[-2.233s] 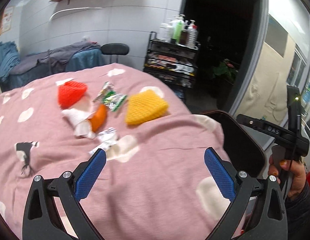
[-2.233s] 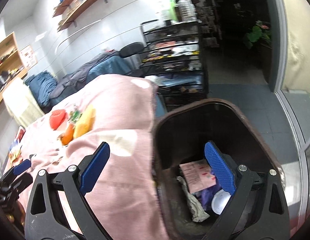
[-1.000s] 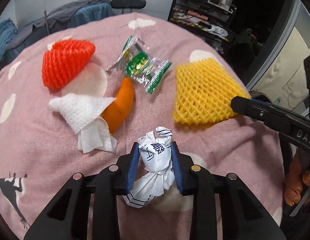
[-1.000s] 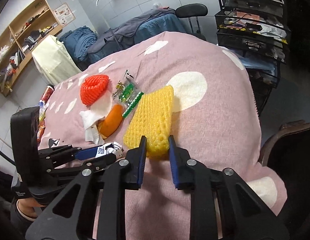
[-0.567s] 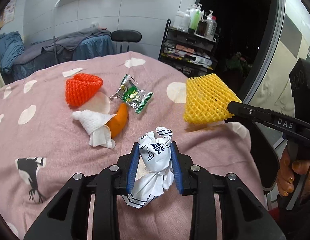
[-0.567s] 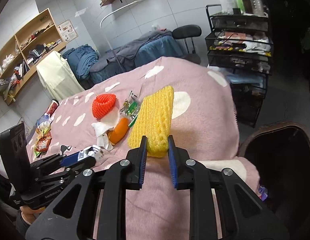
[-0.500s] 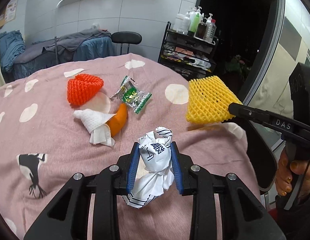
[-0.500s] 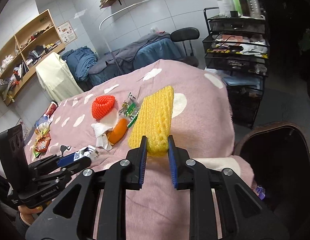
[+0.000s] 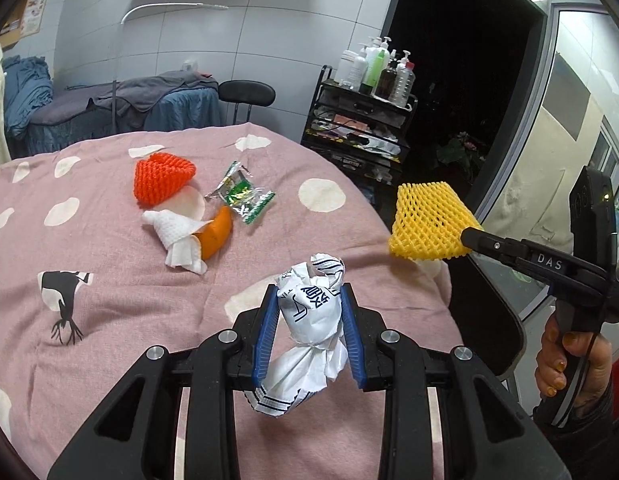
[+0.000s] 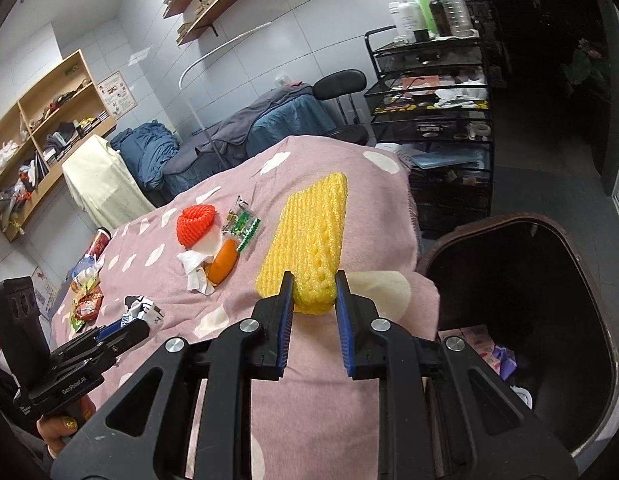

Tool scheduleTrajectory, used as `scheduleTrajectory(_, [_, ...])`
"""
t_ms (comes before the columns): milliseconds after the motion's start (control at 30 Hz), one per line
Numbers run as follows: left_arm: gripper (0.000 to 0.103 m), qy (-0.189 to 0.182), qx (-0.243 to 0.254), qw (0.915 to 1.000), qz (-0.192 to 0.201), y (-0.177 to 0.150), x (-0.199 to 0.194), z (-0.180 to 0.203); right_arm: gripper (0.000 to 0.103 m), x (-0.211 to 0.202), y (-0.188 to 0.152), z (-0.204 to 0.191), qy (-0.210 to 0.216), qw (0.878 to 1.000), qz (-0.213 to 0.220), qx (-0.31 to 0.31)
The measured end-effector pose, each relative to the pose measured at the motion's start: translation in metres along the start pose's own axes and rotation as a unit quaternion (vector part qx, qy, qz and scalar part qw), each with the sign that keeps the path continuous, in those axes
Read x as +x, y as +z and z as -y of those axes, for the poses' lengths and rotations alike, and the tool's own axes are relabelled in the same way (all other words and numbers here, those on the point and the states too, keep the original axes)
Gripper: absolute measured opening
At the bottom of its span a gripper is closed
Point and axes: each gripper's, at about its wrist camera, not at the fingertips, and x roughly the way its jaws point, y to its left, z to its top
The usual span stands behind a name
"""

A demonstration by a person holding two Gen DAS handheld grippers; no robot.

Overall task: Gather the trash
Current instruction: 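Carry the yellow foam net into the bin and open the right gripper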

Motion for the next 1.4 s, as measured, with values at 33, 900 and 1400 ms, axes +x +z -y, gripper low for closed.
scheduleTrajectory(33, [0.031, -0.004, 0.001, 1.0, 0.001, -0.001, -0.001, 0.003, 0.021, -0.003, -0.002, 0.002, -0.002, 1.0, 0.001, 0.001])
scheduleTrajectory(900, [0.031, -0.08, 0.064, 0.9946, -0.017, -0.005, 0.02, 0.078, 0.021, -0.035, -0.026, 0.111, -0.135, 0.986, 0.01, 0.098])
scheduleTrajectory(1400, [0.031, -0.092, 0.082, 0.9918, -0.031, -0.008, 0.03, 0.094, 0.029, -0.004, -0.049, 0.151, -0.163, 0.975, -0.038, 0.145])
